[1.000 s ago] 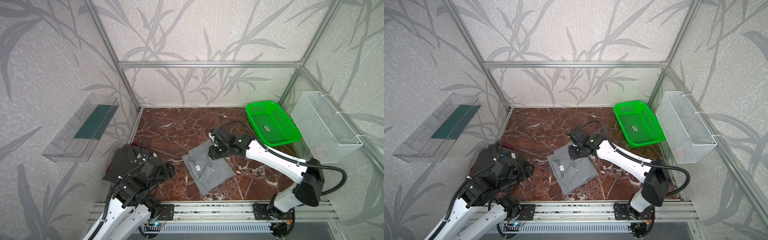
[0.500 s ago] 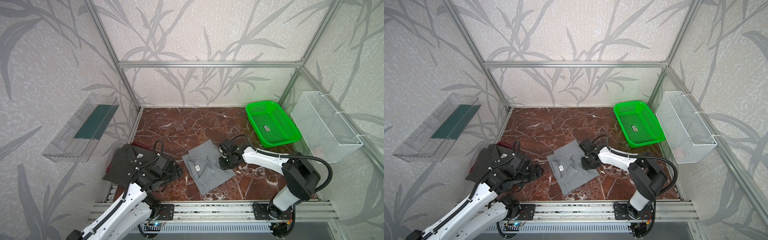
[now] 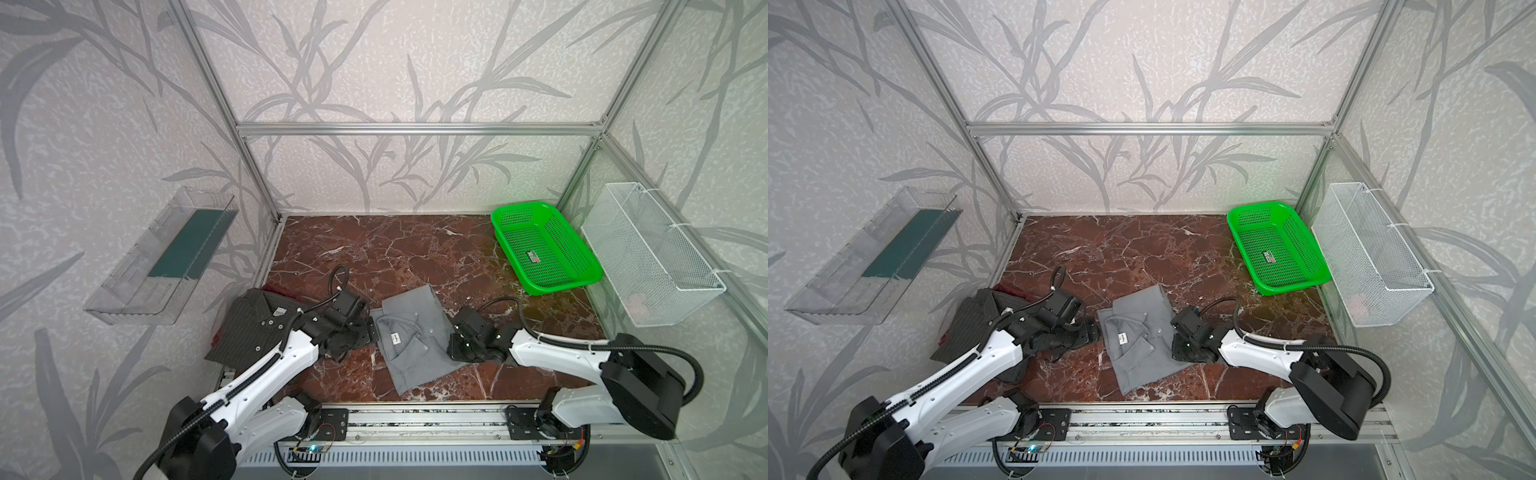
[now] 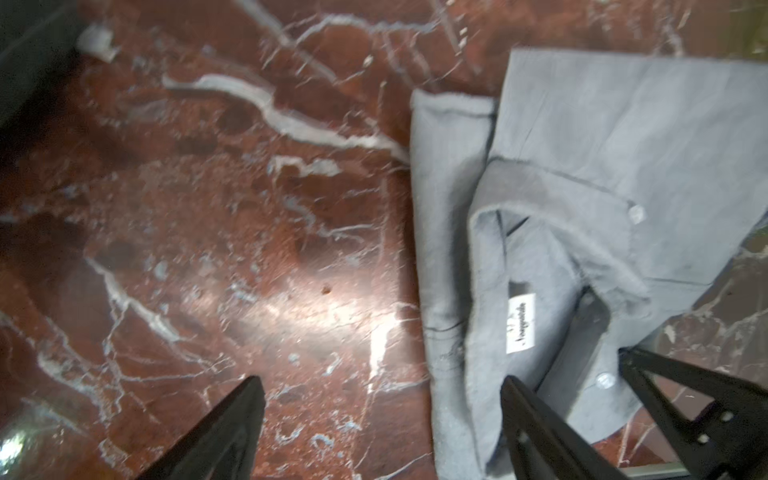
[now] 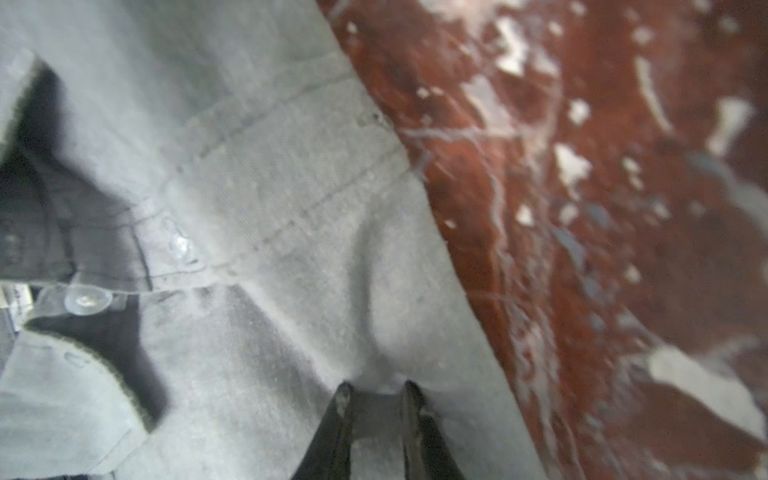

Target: Fold and stack the long sleeve shirts

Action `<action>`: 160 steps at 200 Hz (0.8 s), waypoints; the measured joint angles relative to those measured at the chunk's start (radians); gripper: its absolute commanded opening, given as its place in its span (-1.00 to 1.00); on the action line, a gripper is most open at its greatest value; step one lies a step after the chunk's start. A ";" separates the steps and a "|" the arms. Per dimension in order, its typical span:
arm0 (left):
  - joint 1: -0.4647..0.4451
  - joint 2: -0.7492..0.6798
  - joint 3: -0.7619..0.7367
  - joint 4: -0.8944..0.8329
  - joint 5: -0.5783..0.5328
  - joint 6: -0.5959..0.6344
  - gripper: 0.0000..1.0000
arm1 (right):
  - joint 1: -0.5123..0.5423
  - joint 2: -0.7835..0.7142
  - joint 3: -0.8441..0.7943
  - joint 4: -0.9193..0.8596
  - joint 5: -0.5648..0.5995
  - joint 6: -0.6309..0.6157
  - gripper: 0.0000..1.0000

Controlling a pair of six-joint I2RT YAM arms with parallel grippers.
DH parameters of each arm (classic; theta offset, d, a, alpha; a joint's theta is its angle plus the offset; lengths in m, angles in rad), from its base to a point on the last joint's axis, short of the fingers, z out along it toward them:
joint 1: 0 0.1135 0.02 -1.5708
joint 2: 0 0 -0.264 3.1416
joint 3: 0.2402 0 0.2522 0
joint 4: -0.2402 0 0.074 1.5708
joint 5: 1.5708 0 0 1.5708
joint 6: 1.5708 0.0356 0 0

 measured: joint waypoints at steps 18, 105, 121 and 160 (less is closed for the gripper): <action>0.000 0.098 0.096 0.039 0.029 0.041 0.78 | 0.082 -0.109 -0.072 -0.026 0.061 0.108 -0.48; 0.000 0.379 0.400 0.042 0.134 0.156 0.77 | 0.493 0.113 0.119 -0.003 0.231 0.380 -0.32; 0.000 0.340 0.396 0.005 0.107 0.159 0.77 | 0.491 0.121 0.191 -0.027 0.236 0.327 -0.28; -0.039 0.115 0.238 -0.064 0.035 0.089 0.77 | 0.335 0.031 0.345 -0.189 0.222 0.123 -0.42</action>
